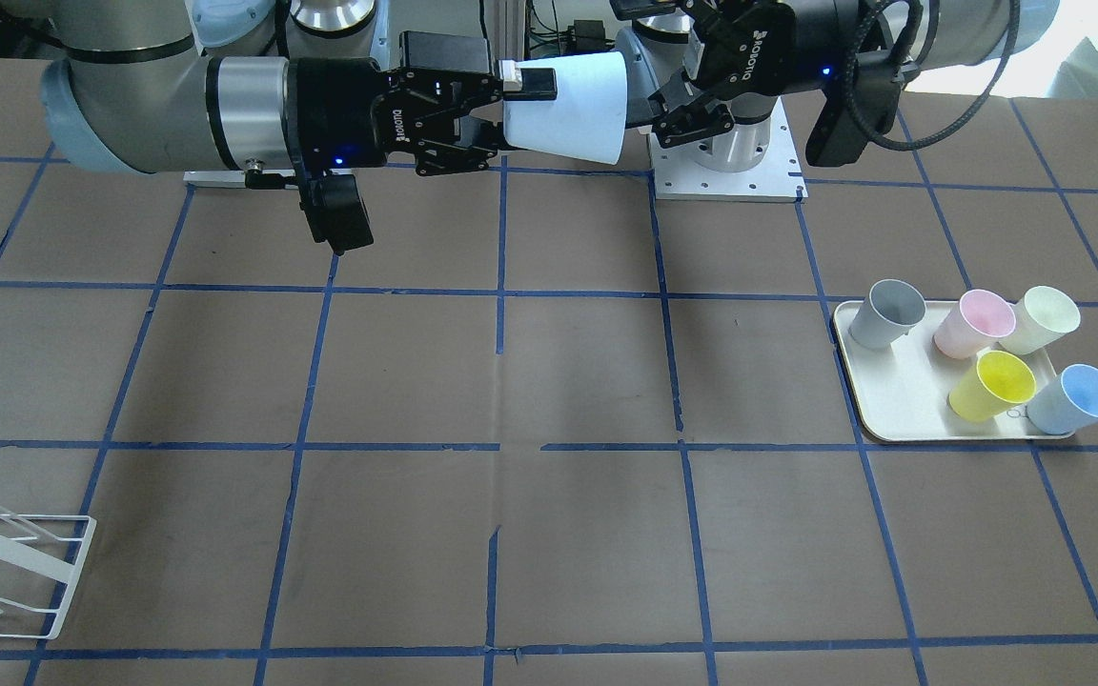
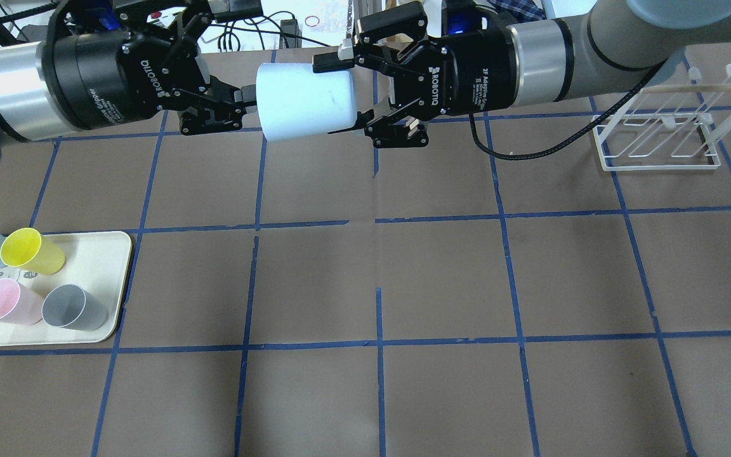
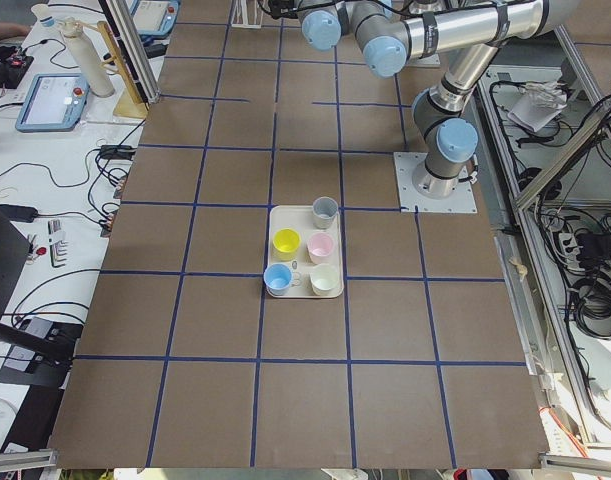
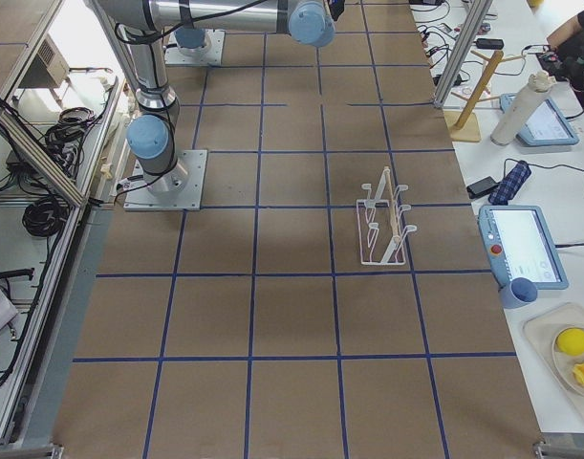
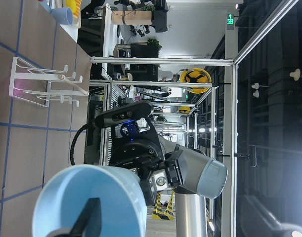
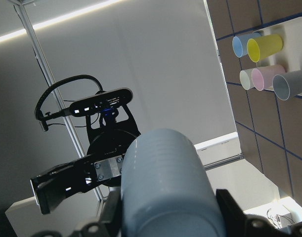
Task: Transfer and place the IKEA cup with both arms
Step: 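Grasp the cup with the left gripper and open the right gripper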
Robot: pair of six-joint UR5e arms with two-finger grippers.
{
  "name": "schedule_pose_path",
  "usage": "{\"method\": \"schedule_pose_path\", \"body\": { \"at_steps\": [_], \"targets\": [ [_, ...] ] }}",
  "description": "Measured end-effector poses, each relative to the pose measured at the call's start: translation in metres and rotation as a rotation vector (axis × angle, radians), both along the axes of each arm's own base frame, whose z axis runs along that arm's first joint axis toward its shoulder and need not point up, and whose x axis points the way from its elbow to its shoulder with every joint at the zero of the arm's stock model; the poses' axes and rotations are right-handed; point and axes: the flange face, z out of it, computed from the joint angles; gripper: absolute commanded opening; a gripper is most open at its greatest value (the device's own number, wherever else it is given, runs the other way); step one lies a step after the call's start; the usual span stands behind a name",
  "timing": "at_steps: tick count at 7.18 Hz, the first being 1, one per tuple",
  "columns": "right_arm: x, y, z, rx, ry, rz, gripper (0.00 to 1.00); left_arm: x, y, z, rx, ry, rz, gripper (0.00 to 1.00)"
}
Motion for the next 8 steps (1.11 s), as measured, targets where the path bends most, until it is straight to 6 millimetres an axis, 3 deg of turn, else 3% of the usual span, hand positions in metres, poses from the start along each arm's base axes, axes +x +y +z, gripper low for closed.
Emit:
{"method": "schedule_pose_path", "body": {
  "at_steps": [1, 2, 3, 4, 8],
  "targets": [
    [0.003, 0.001, 0.000, 0.000, -0.002, 0.002, 0.51, -0.001, 0.003, -0.004, 0.014, -0.009, -0.003, 0.95],
    [0.004, 0.001, 0.000, 0.000, -0.003, 0.002, 0.52, -0.002, 0.007, -0.007, 0.028, -0.018, -0.004, 0.55],
    [0.005, 0.001, 0.000, 0.000, -0.003, 0.002, 0.53, -0.002, 0.011, -0.005, 0.042, -0.020, -0.003, 0.23],
    [0.005, 0.001, 0.000, 0.000, -0.003, 0.002, 0.53, -0.002, 0.013, -0.003, 0.047, -0.021, -0.001, 0.00],
    [0.005, 0.002, 0.001, -0.001, -0.003, 0.002, 0.57, -0.002, 0.016, 0.001, 0.063, -0.028, 0.003, 0.00]
  ]
}}
